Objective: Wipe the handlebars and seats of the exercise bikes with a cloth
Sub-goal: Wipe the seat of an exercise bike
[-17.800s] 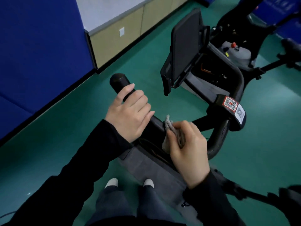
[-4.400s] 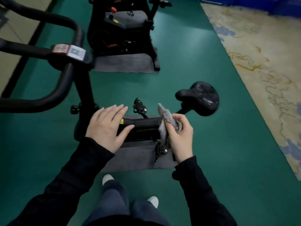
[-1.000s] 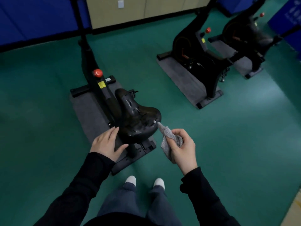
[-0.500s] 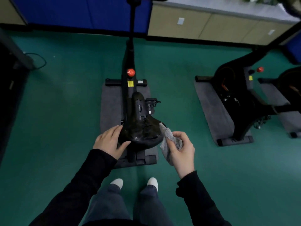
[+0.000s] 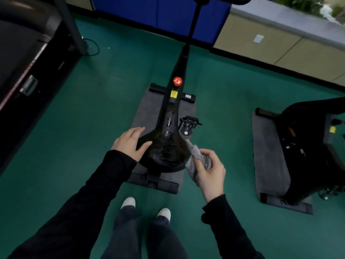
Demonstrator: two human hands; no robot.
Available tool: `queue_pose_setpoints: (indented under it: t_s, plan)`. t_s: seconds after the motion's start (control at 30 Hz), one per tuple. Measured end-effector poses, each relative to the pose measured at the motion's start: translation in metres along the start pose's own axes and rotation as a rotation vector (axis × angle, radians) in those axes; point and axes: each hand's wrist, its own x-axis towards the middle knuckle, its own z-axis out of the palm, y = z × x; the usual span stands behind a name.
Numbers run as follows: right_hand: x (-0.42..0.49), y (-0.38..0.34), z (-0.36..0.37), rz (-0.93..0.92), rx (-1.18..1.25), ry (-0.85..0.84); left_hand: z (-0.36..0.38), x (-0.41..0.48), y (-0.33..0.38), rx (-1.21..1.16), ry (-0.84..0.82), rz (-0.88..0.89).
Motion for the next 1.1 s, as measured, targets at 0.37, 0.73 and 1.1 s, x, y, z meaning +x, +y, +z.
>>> queue_pose_setpoints:
  t_s: [0.37,0.73,1.1]
  plan:
    - [0.12,-0.033,0.065,-0.242,-0.204,-0.02,0.024,0.067,-0.014,-0.432,-0.102,0.009]
    - [0.142,-0.013,0.094,-0.661,-0.556,-0.401,0.054,0.074,-0.036,-0.738,-0.086,0.099]
    - [0.129,0.004,0.097,-0.605,-0.498,-0.27,0.056,0.085,-0.049,-0.945,-0.228,0.072]
